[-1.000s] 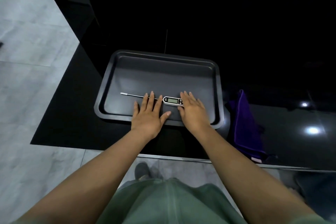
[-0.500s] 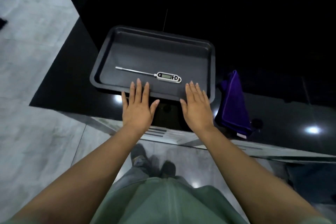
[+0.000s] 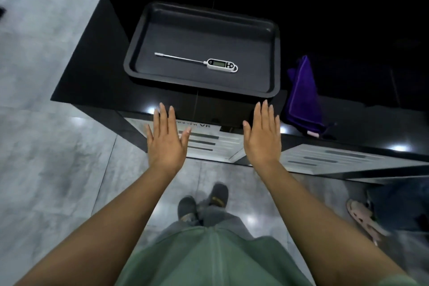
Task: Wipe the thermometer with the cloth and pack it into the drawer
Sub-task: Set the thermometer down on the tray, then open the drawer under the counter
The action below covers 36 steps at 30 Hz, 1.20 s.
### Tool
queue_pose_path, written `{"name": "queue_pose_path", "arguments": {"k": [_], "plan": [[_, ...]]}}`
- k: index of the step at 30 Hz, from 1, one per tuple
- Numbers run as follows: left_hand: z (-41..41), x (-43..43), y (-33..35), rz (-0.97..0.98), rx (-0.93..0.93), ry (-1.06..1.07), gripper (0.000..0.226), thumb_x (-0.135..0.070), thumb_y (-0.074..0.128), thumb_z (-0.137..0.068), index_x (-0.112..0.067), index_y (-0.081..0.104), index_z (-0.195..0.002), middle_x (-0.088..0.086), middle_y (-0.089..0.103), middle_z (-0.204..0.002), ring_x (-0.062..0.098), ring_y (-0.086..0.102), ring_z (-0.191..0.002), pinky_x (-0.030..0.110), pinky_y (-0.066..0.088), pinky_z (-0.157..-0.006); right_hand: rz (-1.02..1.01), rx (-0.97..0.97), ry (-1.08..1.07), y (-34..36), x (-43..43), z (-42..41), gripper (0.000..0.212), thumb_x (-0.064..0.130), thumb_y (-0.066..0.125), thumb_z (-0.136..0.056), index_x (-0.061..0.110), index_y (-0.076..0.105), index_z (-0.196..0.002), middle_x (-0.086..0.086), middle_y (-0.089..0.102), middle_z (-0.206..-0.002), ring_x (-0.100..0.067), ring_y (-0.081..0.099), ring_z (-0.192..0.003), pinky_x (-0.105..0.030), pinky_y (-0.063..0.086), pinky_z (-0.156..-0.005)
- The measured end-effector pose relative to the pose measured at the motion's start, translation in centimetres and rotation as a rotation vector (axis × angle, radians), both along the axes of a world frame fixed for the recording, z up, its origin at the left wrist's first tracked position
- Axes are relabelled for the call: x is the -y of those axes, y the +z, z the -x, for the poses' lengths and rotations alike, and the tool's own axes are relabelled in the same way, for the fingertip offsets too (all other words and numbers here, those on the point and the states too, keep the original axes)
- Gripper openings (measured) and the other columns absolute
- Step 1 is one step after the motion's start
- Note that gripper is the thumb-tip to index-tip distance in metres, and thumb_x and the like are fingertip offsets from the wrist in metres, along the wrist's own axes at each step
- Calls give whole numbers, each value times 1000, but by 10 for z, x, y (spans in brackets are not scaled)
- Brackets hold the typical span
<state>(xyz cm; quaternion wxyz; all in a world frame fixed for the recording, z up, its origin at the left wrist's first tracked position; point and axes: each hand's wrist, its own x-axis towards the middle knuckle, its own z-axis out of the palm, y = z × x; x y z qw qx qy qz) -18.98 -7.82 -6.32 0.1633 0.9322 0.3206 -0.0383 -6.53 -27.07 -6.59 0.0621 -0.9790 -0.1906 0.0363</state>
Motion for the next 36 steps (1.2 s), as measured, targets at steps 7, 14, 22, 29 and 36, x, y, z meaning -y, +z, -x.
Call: {"name": "queue_pose_path", "arguments": {"k": [7, 14, 22, 29, 36], "plan": [[51, 7, -31, 189, 168, 217, 64, -42, 31, -103, -10, 13, -155, 8, 6, -165, 19, 3, -151, 39, 3, -123, 18, 72, -40, -19, 5, 6, 64, 46, 14, -103, 11, 13, -156, -7, 11, -164, -22, 4, -151, -40, 2, -123], [17, 22, -87, 642, 131, 409, 61, -40, 31, -104, -2, 28, -151, 18, 30, -157, 31, 28, -145, 40, 22, -120, -47, 224, -74, -34, 4, 7, 61, 43, 18, -103, 10, 23, -154, -7, 22, -162, -24, 15, -150, -39, 6, -122], [-66, 10, -111, 1373, 154, 956, 74, -61, 12, -99, -13, 29, -153, 6, 38, -154, 25, 39, -140, 39, 24, -118, -115, 378, -102, -53, 2, 3, 60, 42, 20, -102, 10, 32, -151, -6, 32, -158, -23, 24, -148, -40, 11, -122], [-73, 13, -133, 1680, 538, 1253, 86, -73, 16, -91, -10, 40, -144, 10, 57, -125, 28, 54, -121, 37, 37, -110, -136, 451, -98, -58, 2, 0, 60, 42, 21, -102, 9, 37, -149, -7, 36, -155, -24, 28, -146, -41, 15, -121], [-69, 5, -139, 1820, 533, 1313, 82, -78, 20, -88, -4, 51, -105, 12, 53, -99, 28, 57, -97, 38, 42, -101, -122, 431, -100, -58, 2, 0, 60, 42, 23, -101, 9, 36, -149, -5, 35, -156, -23, 27, -146, -42, 15, -121]]}}
